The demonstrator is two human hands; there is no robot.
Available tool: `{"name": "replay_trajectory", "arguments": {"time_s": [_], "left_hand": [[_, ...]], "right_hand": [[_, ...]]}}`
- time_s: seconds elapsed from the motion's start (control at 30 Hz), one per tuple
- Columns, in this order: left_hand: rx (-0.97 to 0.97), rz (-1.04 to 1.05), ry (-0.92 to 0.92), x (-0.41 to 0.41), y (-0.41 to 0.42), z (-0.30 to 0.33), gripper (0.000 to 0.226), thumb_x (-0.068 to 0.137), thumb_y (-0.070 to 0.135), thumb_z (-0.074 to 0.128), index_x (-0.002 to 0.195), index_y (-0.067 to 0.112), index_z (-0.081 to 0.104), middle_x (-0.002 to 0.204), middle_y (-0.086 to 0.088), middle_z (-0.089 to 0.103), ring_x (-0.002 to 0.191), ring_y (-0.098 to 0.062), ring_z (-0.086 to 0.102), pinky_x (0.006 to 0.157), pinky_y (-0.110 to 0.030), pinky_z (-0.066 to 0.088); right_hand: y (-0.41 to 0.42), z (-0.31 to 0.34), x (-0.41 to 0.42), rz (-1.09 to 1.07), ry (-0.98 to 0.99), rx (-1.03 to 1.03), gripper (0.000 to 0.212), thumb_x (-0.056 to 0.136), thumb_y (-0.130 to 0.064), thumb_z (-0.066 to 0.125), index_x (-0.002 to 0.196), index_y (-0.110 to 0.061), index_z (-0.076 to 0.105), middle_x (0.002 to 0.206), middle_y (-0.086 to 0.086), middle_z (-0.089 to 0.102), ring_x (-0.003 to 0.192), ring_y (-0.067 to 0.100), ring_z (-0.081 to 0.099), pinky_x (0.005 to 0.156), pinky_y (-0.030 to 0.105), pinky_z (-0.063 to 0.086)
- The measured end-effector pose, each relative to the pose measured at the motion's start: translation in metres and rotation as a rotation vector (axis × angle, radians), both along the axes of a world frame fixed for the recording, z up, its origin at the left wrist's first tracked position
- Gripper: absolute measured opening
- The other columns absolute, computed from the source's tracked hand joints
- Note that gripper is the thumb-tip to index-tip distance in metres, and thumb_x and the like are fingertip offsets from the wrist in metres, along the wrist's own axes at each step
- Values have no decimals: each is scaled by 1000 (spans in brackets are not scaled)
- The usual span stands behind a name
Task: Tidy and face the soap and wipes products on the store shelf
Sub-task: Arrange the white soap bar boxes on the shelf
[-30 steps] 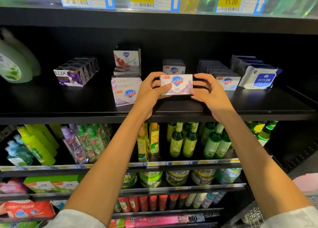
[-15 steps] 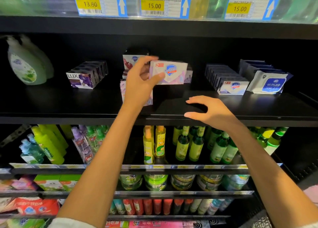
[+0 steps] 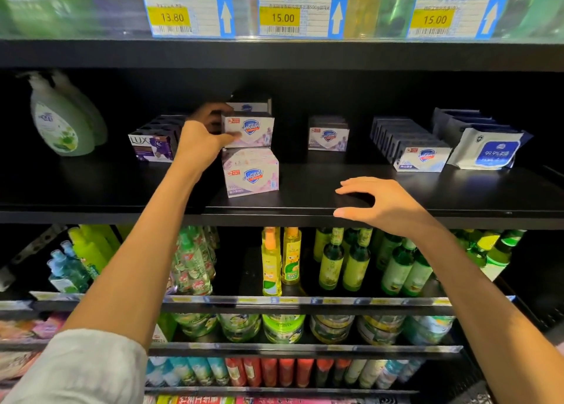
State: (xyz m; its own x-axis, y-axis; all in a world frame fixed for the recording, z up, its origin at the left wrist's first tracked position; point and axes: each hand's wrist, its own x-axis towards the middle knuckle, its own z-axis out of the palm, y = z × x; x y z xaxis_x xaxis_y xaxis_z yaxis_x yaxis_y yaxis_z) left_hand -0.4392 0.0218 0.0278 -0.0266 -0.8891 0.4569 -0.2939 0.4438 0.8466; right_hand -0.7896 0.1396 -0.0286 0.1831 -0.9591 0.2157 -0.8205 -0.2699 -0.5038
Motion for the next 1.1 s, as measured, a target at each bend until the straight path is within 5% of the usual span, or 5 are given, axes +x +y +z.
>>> {"name": "replay_trajectory", "arguments": {"time_s": [0.43, 0.63, 0.77, 0.93, 1.1], "left_hand": [[32, 54, -99, 7, 0, -13, 46, 97, 17, 74, 138, 25, 53, 137, -1, 65, 125, -18, 64, 100, -41, 59], [-636, 475, -346, -4, 66, -37, 28, 103, 18, 59, 126, 2, 62, 124, -16, 59, 117, -30, 54, 99, -25, 36], [-735, 237, -505, -41, 101, -63, 29, 104, 19, 60, 125, 0, 66, 119, -17, 64, 113, -32, 59, 96, -36, 46], [-484, -124, -804, -81, 103, -77, 50, 106, 47, 52, 144, 14, 59, 136, -5, 65, 127, -22, 58, 104, -40, 51], [-388, -158, -964, -81, 93, -77, 58, 102, 59, 50, 147, 24, 58, 148, 6, 57, 135, -16, 54, 103, -38, 52]], "right_hand": [[4, 2, 4, -15, -43, 13, 61, 75, -68, 76, 129, -39, 70, 141, -25, 58, 131, -3, 49, 111, 26, 36], [-8, 7, 4, -111, -105, -1, 41, 85, -60, 77, 121, -43, 73, 131, -24, 65, 124, 1, 55, 110, 31, 42], [-34, 12, 10, -179, -226, -73, 33, 85, -45, 83, 116, -33, 77, 116, -15, 74, 111, 1, 66, 106, 31, 50], [-89, 23, 19, -361, -245, -134, 50, 86, -35, 84, 129, -12, 72, 123, 9, 73, 115, 26, 68, 88, 26, 47], [-142, 29, 17, -393, -258, -114, 66, 83, -23, 88, 140, -9, 59, 137, 15, 66, 126, 32, 64, 104, 35, 51]]}}
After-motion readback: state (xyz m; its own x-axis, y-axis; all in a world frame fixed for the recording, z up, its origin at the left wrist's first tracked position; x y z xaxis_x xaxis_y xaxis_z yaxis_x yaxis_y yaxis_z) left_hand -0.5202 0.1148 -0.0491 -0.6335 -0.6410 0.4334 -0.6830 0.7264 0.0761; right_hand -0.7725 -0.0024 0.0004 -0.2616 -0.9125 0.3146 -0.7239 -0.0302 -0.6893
